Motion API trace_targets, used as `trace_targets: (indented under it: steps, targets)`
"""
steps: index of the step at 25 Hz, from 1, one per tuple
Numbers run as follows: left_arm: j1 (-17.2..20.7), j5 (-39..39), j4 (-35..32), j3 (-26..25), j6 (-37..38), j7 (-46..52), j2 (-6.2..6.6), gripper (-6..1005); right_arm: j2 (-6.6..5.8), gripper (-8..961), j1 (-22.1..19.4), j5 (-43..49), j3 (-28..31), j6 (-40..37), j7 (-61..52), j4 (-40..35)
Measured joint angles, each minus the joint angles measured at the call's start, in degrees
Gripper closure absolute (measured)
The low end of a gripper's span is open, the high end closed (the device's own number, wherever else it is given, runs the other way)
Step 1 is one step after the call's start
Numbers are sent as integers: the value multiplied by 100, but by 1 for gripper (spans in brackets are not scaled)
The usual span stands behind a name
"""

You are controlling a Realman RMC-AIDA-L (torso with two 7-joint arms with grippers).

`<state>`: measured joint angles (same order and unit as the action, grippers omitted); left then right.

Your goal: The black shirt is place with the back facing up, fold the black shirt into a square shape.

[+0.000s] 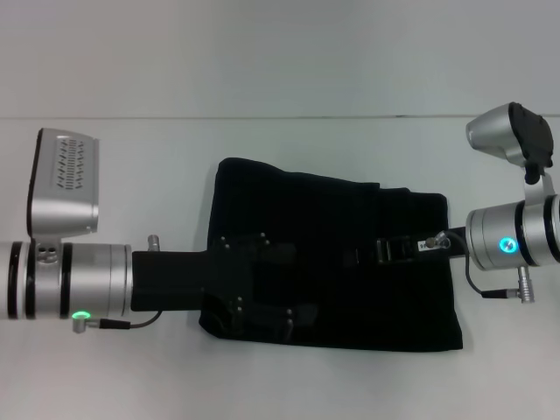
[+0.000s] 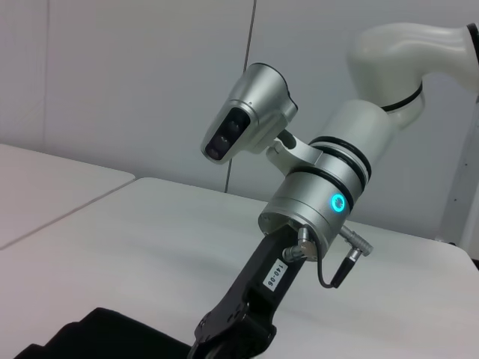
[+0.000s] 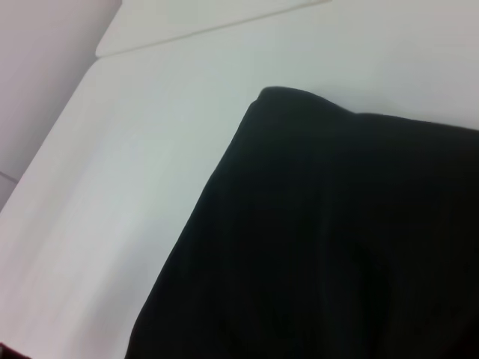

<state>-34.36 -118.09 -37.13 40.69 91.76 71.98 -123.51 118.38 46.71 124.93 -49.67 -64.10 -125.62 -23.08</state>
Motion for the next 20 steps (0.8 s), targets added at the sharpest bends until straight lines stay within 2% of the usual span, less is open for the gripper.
trace_targets:
  steps: [3,10,20]
  targets:
    - [13,0,-1,0,22,3,8,65,-7,833,-37,-122,12,-37,115,-41]
    - [8,-1,-36,0,35,22,14,65,-116,834,-68,-488,19,-194,462,-121]
    - [-13,81,-73,0,38,32,29,66,-90,835,-346,-561,257,-593,601,-724]
